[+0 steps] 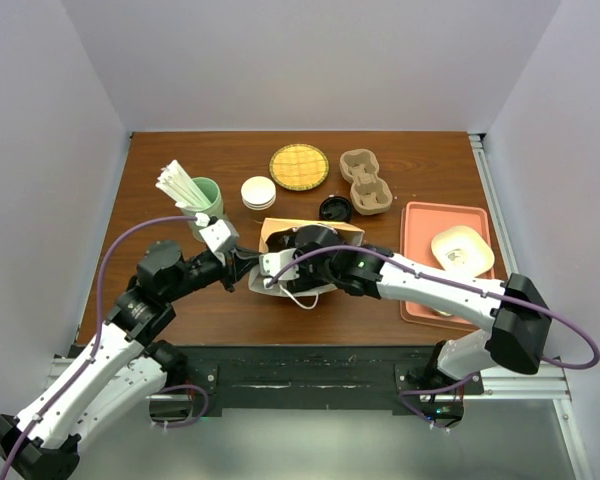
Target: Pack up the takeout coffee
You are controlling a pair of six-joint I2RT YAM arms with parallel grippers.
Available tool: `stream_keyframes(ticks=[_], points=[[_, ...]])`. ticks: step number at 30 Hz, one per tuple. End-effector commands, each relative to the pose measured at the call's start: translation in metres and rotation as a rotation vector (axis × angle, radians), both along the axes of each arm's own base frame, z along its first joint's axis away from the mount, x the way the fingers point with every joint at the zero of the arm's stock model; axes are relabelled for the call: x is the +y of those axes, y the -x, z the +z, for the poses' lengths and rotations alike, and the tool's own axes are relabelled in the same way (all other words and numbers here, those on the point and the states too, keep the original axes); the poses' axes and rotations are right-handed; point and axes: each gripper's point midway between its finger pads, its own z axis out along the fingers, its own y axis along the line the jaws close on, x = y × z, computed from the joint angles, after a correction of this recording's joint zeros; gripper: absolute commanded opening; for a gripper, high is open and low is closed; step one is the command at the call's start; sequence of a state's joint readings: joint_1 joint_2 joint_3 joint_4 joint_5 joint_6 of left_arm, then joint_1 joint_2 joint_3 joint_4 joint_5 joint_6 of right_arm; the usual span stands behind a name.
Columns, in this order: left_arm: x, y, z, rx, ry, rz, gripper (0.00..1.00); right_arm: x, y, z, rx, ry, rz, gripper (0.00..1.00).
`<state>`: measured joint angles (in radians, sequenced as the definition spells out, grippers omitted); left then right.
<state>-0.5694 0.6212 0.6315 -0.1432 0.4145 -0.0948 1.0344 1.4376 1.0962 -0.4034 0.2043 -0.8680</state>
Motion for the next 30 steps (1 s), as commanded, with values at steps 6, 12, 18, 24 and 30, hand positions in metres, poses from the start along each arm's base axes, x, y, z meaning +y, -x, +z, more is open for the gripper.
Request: stream_keyframes(ticks=[6,12,18,24,30], points=[[-0.007,0.006,0.04,-0.064,0.079,-0.045,0.0,-0.005,-0.021,0.017,-0.183,-0.027,-0.076,0.34],[-0.006,0.006,0.039,-0.056,0.081,-0.041,0.0,-0.009,-0.026,0.023,-0.219,-0.052,-0.12,0.34],[-0.005,0.005,0.035,-0.048,0.068,-0.035,0.0,-0.015,-0.019,0.024,-0.183,-0.05,-0.119,0.34],[-0.003,0.004,0.023,-0.037,0.043,-0.022,0.0,-0.024,0.004,0.027,-0.048,-0.013,-0.079,0.33],[-0.004,0.002,0.019,-0.039,0.038,-0.024,0.0,-0.031,0.022,0.029,0.046,0.02,-0.039,0.33]])
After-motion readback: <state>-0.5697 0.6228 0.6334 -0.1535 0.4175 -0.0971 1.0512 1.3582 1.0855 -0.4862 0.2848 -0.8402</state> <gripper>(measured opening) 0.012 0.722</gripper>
